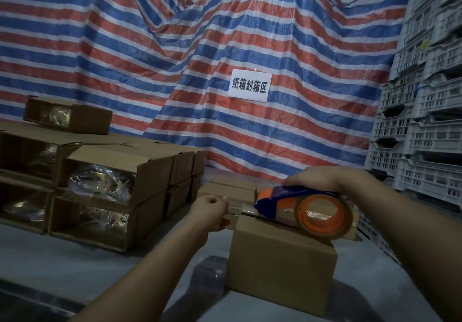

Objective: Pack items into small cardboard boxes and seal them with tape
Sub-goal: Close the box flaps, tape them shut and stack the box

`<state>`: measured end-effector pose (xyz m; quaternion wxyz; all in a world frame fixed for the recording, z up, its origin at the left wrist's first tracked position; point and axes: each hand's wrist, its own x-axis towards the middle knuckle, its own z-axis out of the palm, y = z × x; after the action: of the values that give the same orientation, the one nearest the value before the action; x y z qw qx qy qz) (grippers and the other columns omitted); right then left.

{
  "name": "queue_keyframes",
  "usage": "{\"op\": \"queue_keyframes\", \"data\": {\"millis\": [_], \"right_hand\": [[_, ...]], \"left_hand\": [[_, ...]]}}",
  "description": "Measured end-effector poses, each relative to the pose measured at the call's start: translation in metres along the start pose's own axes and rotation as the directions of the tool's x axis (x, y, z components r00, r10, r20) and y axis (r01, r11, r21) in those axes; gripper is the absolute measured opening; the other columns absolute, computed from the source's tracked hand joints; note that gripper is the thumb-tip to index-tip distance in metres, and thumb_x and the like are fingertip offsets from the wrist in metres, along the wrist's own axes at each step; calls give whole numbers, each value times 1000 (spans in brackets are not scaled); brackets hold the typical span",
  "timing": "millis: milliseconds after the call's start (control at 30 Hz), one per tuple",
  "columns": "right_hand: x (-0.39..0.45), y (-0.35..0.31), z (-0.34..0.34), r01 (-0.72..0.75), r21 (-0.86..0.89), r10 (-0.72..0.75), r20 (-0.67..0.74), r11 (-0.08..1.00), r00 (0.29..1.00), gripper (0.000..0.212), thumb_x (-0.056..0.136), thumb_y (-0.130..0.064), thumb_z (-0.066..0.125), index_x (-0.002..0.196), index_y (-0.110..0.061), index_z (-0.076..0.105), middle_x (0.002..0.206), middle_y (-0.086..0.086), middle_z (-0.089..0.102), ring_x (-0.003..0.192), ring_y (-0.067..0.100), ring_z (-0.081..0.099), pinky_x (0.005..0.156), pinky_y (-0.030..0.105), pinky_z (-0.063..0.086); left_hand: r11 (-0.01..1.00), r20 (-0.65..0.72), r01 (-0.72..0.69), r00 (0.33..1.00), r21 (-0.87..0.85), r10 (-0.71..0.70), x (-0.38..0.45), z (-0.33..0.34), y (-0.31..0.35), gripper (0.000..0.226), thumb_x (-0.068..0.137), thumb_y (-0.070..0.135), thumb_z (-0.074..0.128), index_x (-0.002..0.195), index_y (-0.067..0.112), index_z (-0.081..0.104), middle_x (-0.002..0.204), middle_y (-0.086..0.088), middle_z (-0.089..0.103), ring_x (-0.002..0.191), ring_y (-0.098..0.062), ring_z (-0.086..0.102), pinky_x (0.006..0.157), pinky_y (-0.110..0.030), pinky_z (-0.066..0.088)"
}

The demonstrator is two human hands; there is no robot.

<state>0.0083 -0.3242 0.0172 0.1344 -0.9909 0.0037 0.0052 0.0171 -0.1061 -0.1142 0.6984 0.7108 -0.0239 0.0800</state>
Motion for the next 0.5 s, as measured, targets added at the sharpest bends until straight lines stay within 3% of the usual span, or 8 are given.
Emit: {"op": "queue_keyframes", "data": {"millis": [100,200,333,500], "right_hand": [[-2,0,0,-2,-1,2,3,1000,1000,40,101,-56,45,103,-22,66,65,-9,72,56,1,65,66,22,45],[-5,0,0,9,-16,-9,2,1000,1000,39,103,-54,42,104,-22,65,76,-5,72,65,4,65,71,23,46],[-10,0,-1,31,7,-31,31,1000,999,35,106,-48,39,98,-23,63,61,-12,68,51,-2,62,68,21,44],[-12,0,-2,70,-34,-69,35,997,997,35,108,-46,35,95,-26,61,53,-17,65,48,-7,60,68,21,42]], "left_hand": [[998,37,6,999,-62,-3,-2,-2,6,27,102,26,52,101,1,62,82,-7,60,64,-15,60,47,-17,50],[997,16,-28,999,-67,29,-1,-1,7,24,100,25,55,91,3,61,72,-7,56,58,-13,55,45,-16,47],[994,0,-76,997,80,76,5,-3,6,32,98,33,58,95,2,66,67,-3,60,54,-9,58,47,-18,47],[962,23,-124,992,244,122,12,-9,12,32,95,39,62,87,9,66,70,-2,65,54,-8,62,44,-16,44]]}}
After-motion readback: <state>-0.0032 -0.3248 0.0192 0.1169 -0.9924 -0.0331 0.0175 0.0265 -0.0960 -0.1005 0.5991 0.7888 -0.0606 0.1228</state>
